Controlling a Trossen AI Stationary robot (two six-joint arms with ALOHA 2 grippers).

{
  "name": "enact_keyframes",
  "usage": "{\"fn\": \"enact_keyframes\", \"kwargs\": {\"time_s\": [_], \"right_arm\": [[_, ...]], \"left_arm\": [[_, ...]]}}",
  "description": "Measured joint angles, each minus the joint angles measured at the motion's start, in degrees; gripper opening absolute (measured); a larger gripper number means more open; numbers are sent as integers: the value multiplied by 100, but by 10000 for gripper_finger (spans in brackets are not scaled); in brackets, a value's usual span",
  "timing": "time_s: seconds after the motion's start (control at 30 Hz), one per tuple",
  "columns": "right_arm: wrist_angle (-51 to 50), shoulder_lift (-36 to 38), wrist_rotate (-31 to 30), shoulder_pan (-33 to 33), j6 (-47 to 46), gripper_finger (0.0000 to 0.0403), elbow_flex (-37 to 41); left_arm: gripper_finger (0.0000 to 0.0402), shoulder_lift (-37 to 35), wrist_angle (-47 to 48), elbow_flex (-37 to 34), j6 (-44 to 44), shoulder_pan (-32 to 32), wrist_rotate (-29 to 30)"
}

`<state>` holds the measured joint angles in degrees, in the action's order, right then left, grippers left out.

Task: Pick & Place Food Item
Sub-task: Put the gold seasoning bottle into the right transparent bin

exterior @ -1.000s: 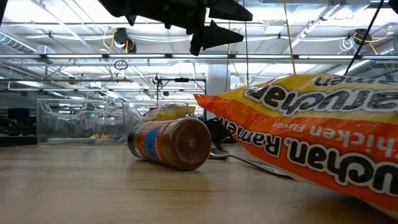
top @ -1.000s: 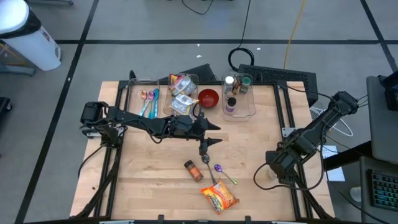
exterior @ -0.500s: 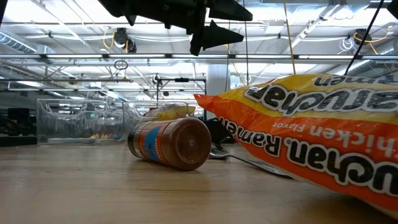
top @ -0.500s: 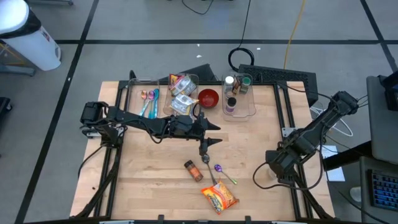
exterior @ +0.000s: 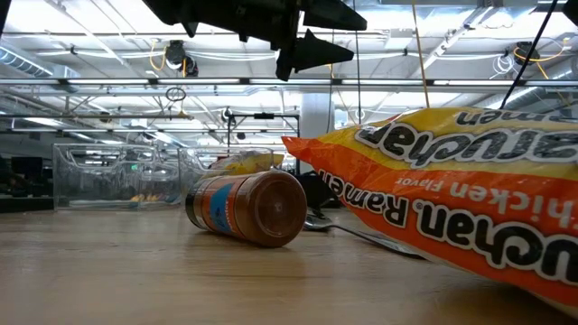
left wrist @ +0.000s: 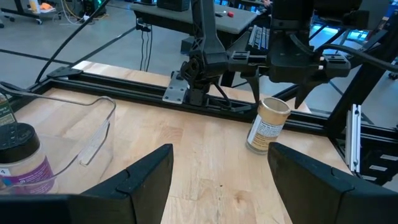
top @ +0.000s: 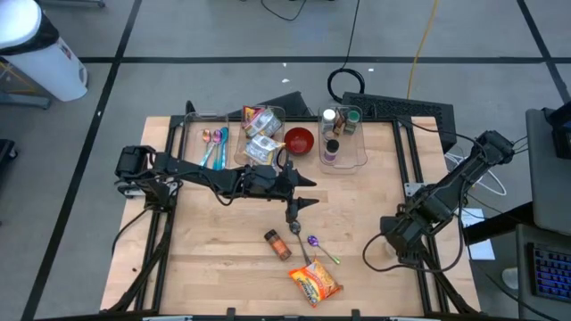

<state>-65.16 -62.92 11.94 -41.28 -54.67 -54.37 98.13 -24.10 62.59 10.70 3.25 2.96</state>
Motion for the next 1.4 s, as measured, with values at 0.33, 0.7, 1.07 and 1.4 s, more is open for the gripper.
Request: {"fn": "enact_keyframes", "kwargs": {"time_s": [0.33, 0.7, 1.07, 1.4], "right_arm": [[43, 0, -152, -2, 185, 322, 0], [-334, 0, 45, 7, 244, 322, 0], [-831, 303, -252, 183, 476, 322, -255], [-713, 809, -741, 677, 748, 322, -264]], "left_arm": [[271, 0, 2, 0, 8, 0, 0], [271, 0, 15, 0, 6, 0, 0], [271, 0, 2, 0, 6, -60, 9], [271, 0, 2, 0, -153, -61, 11]]}}
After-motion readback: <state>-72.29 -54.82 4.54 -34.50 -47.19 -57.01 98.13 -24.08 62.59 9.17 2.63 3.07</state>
